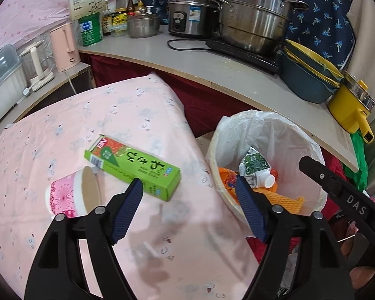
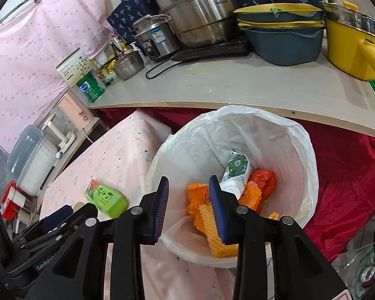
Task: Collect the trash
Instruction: 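Move both open tools back over the table toward the cup and box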
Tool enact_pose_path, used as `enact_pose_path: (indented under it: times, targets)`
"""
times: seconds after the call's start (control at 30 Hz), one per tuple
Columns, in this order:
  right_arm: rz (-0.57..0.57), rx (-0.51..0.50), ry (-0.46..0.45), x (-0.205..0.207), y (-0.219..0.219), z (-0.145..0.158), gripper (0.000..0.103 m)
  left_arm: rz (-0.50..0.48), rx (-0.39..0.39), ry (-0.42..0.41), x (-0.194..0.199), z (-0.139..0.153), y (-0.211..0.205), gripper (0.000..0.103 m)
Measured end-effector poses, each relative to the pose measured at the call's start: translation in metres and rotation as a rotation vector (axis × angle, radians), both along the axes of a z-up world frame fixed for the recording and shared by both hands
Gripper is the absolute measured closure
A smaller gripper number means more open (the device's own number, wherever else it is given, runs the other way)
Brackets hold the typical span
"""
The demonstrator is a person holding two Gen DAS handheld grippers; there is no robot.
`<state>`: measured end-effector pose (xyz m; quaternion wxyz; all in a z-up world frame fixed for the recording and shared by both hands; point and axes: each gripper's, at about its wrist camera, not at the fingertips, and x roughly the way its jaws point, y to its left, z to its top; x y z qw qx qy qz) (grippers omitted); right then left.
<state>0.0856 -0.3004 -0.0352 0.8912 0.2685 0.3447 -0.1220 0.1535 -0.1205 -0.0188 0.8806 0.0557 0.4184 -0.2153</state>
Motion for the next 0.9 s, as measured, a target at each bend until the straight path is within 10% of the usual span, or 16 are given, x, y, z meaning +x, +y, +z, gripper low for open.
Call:
enact_pose_path:
  times: [0.9]
  targets:
    - [0.171, -0.053, 0.008, 0.021, 0.102, 0.015, 0.059, 0.244, -0.003, 0.024, 0.012, -0.008, 0.115, 0.013]
